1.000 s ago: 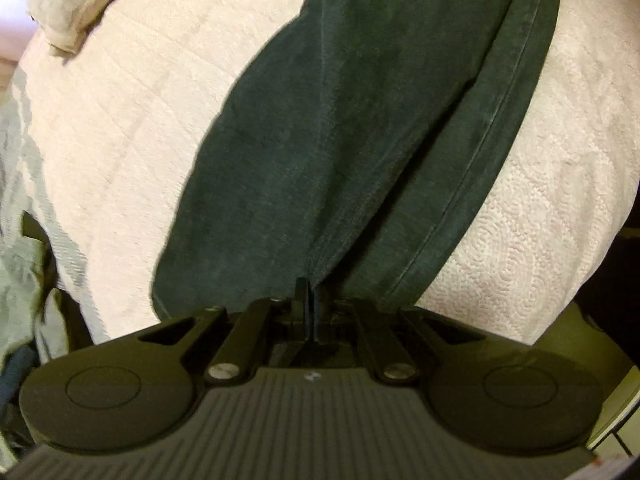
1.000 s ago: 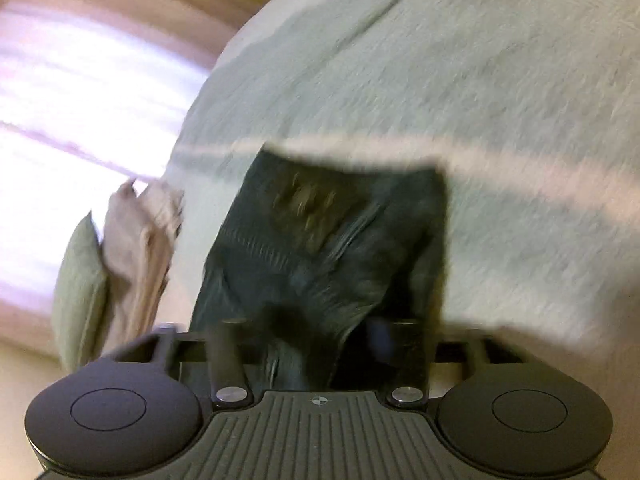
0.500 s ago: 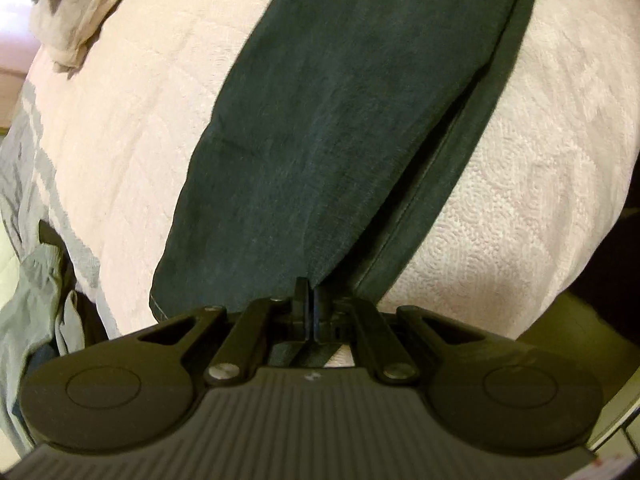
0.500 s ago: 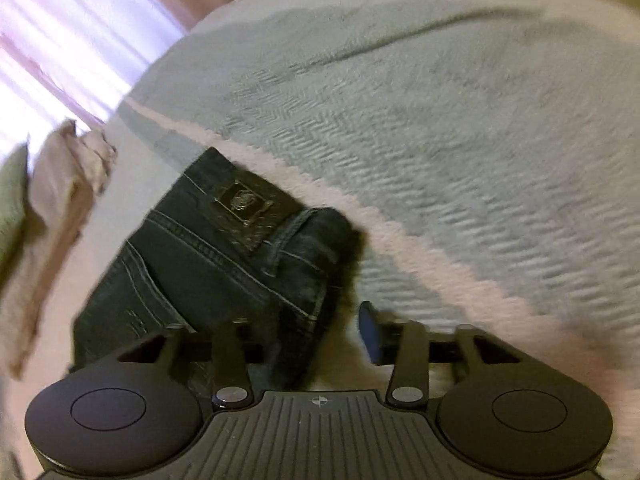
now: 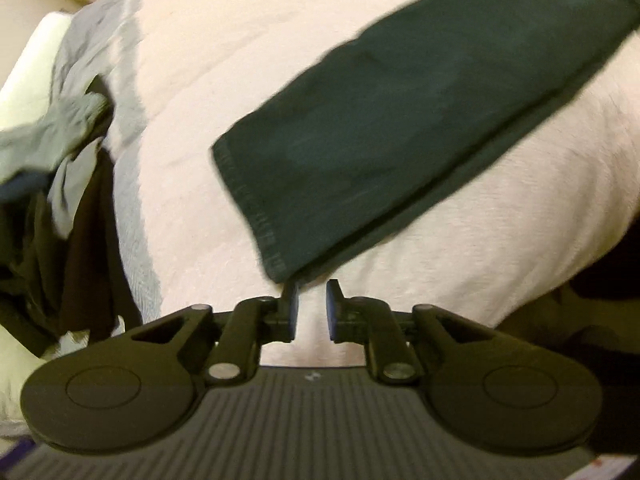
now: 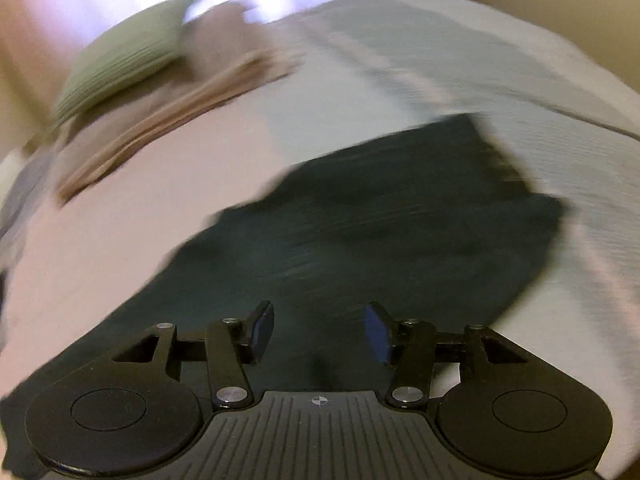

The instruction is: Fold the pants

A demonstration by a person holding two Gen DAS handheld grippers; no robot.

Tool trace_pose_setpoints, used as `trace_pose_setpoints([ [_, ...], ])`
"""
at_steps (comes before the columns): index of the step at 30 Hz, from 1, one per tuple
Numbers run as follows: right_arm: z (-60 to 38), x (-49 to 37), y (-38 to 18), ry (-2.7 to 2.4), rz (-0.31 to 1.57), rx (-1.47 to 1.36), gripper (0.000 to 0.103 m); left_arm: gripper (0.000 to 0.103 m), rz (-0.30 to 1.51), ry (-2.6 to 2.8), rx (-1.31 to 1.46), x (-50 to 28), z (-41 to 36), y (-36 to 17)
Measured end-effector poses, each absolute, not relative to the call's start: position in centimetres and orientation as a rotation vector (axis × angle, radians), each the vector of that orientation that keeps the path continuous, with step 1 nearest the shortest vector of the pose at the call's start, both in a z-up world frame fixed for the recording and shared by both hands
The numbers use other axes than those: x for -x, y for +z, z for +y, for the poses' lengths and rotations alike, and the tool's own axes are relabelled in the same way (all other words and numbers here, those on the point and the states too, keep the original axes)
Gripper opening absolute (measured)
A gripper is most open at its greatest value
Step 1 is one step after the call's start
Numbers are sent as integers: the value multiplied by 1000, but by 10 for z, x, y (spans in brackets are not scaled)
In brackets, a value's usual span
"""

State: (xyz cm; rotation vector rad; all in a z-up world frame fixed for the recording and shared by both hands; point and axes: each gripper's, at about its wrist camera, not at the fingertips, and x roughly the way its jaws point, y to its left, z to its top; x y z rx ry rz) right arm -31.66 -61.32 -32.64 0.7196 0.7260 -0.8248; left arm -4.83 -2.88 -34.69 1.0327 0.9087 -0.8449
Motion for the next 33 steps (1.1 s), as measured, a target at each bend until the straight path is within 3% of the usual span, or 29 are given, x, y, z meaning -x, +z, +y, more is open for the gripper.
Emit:
trace_pose_setpoints([
  [6, -519, 207, -346, -639, 773, -708, 50, 15, 756, -1047, -1074, 34, -16, -367],
  [10, -478, 161, -373, -585, 834, -747, 50, 18, 790, -1132, -976, 13, -16, -387],
  [16, -465, 148, -415, -695, 1003, -844, 50, 18, 938, -1188, -936, -11, -1, -396],
  [20, -476, 166, -384, -792, 1042, -807, 50, 18, 943, -1189, -939, -34, -12, -366],
  [26, -542, 192, -335, -845, 929, -612, 51, 21, 844, -1243, -906, -48, -121, -327],
  [33, -647, 210, -359, -852, 940, -557, 52, 30, 863, -1391, -721, 7, -330, -331],
])
